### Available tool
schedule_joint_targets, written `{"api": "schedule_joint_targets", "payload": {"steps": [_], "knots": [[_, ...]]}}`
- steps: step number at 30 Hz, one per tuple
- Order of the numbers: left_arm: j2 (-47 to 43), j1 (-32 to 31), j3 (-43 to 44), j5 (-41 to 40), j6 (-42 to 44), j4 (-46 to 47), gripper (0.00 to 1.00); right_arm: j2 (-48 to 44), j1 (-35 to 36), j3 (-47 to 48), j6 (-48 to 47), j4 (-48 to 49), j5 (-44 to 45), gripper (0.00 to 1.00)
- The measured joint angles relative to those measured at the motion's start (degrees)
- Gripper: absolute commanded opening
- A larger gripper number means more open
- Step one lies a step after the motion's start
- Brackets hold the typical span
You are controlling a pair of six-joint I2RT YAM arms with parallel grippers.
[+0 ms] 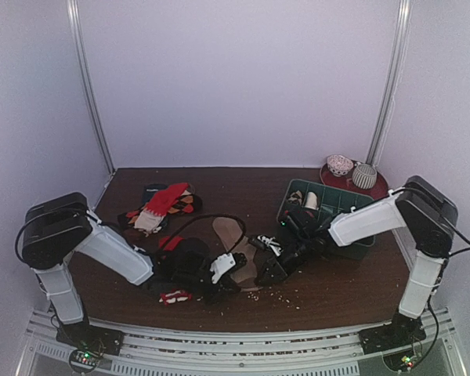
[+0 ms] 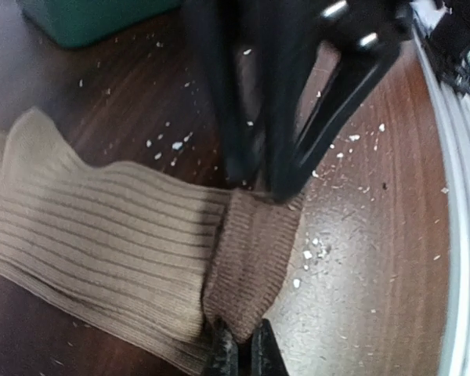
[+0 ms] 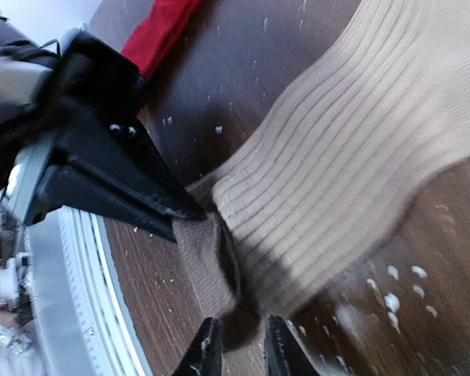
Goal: Roll the socks
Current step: Roll a pair of socks at the center of the board.
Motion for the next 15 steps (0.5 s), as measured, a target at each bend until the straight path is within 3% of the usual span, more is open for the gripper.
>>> {"api": "schedule_joint_targets", "payload": {"steps": [3,4,9,15], "knots": [[-0.04,2.1,0.81,4.9,-6.05,-2.82,0.0,-10.49,0.09,-9.22,-0.37,9.55,4.98,0.35],[0.35,3.93,1.31,9.25,-10.34,-4.55,0.0,-18.69,0.76,-15.85,-2.43,18.71,8.22,0.42],[2.19,6.47,2.36,15.32,-14.62,-5.07,0.0,-21.62,6.75,-19.41,-11.69,25.44,14.93,0.43],[3.85,8.39,3.21,20.52,-16.81,-4.98,0.0,-15.5,14.8,-16.96,-23.12,25.4,22.62,0.43]]}}
